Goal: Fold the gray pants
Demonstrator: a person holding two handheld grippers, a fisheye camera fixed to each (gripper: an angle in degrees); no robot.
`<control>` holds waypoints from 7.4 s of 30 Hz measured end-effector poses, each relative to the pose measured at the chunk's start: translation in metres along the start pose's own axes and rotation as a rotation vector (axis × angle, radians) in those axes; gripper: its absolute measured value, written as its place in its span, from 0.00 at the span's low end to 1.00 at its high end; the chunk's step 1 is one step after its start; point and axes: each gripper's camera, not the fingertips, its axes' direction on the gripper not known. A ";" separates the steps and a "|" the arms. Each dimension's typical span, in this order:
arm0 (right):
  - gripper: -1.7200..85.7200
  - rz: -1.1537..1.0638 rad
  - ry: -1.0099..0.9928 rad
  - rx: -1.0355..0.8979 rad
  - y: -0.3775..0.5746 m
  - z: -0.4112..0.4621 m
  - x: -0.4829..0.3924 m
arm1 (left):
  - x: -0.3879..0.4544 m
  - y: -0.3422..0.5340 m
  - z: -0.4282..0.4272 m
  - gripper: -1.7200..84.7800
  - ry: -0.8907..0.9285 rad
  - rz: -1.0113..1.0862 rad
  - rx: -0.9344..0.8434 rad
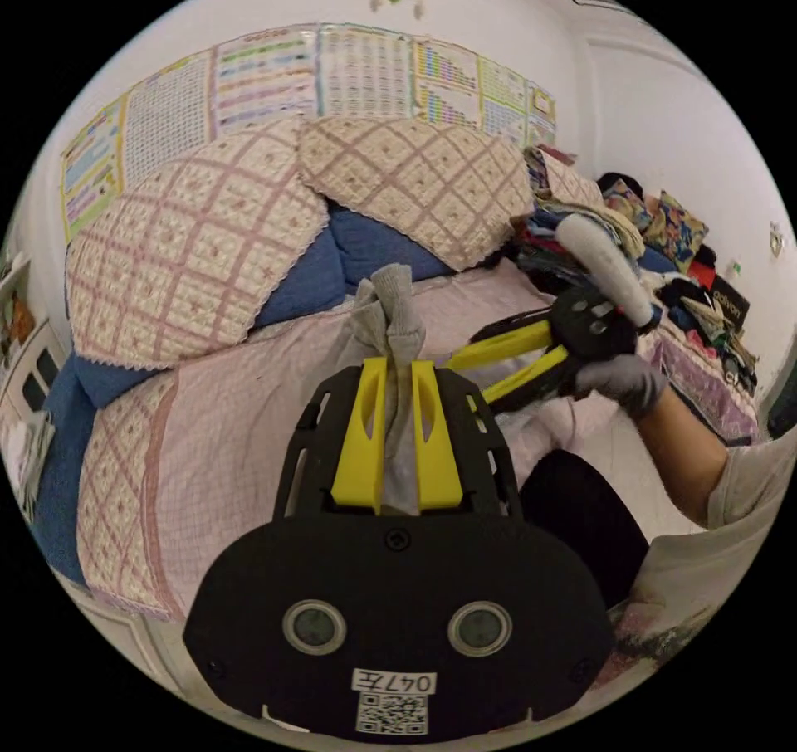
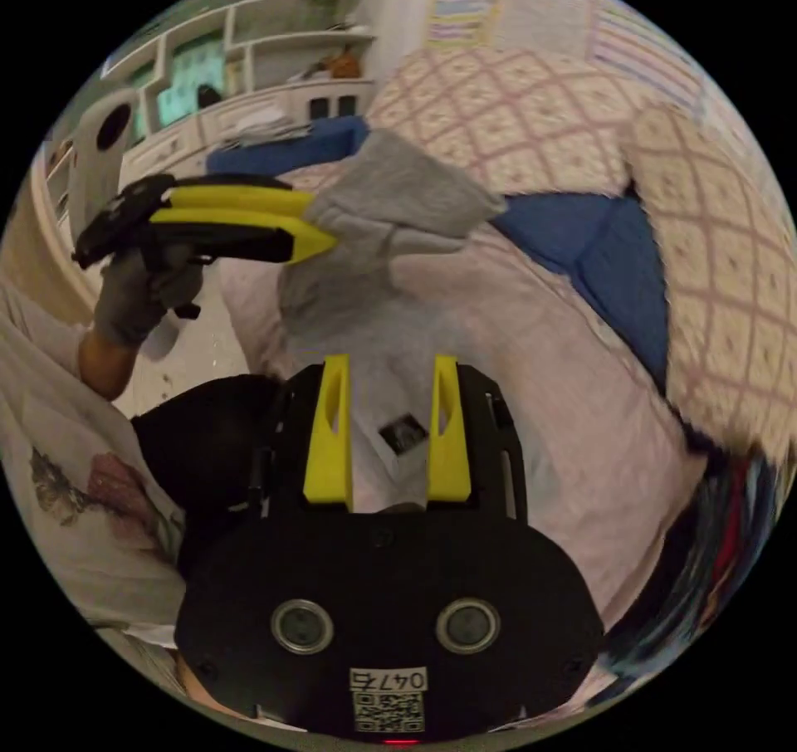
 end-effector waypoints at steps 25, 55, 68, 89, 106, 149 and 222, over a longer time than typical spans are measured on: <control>0.07 0.445 0.058 0.033 0.070 -0.020 0.055 | -0.135 -0.007 -0.180 0.12 0.194 -0.184 -0.249; 0.04 0.492 0.129 0.101 0.132 -0.071 0.110 | -0.117 -0.033 -0.402 0.12 0.263 -0.068 -0.350; 0.17 0.886 -0.279 0.278 0.212 -0.130 0.190 | -0.021 -0.126 -0.555 0.13 0.334 0.155 -0.257; 0.05 0.760 -0.289 0.273 0.103 -0.232 0.214 | 0.231 -0.120 -0.684 0.16 -0.075 0.380 -0.346; 0.21 0.908 -0.276 0.146 0.093 -0.278 0.207 | 0.280 -0.119 -0.791 0.13 -0.051 0.378 -0.265; 0.09 1.447 0.634 1.443 0.679 -0.981 0.512 | 0.391 -0.375 -0.627 0.01 1.319 -0.013 -0.305; 0.05 1.568 1.333 -0.334 0.780 -1.045 0.551 | 0.503 -0.435 -0.372 0.01 1.354 0.054 -0.246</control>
